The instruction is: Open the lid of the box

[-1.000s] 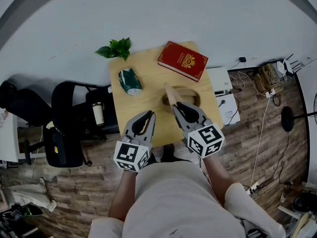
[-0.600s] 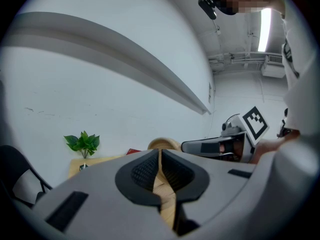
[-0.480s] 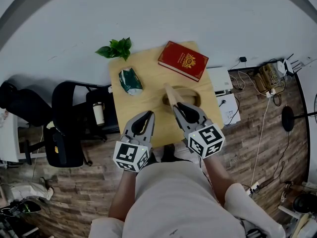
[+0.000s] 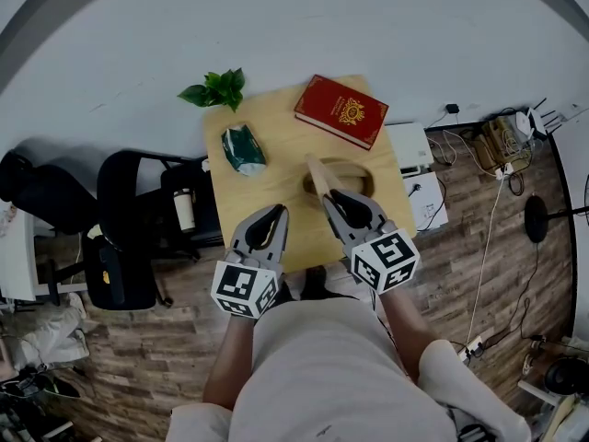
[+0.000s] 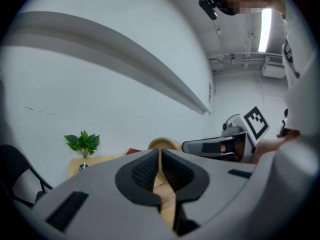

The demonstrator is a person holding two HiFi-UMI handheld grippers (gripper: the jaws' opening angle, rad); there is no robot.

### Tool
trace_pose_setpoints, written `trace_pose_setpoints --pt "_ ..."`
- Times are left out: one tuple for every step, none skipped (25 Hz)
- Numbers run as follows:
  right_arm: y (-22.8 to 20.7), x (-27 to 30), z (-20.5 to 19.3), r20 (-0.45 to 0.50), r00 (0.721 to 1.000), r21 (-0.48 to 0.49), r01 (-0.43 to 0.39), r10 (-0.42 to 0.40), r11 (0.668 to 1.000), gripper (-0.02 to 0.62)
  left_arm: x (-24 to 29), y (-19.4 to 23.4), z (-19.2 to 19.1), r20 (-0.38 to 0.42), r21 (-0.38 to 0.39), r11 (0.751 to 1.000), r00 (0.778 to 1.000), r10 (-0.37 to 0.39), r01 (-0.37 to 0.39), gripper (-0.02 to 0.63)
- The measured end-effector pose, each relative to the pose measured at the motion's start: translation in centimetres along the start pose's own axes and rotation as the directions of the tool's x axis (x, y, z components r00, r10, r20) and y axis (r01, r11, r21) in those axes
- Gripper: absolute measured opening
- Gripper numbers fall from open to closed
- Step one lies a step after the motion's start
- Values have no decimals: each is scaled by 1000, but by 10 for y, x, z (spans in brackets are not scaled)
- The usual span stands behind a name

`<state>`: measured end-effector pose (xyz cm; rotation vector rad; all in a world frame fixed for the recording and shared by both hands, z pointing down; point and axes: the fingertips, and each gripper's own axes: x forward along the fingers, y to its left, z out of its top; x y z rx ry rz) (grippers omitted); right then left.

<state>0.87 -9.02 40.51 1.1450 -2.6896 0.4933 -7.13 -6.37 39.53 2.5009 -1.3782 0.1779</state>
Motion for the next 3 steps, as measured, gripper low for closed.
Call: trace_pose_setpoints --pt "0 0 0 0 1000 -1 0 0 1000 52 0 0 0 1 0 1000 1000 0 0 20" --pt "1 0 1 1 1000 -2 0 0 1000 52 0 0 0 1 0 1000 1000 -1 1 20" --pt "1 -1 1 1 1000 -3 -1 1 1000 52 -1 0 0 2 -1 1000 1000 -1 1 20"
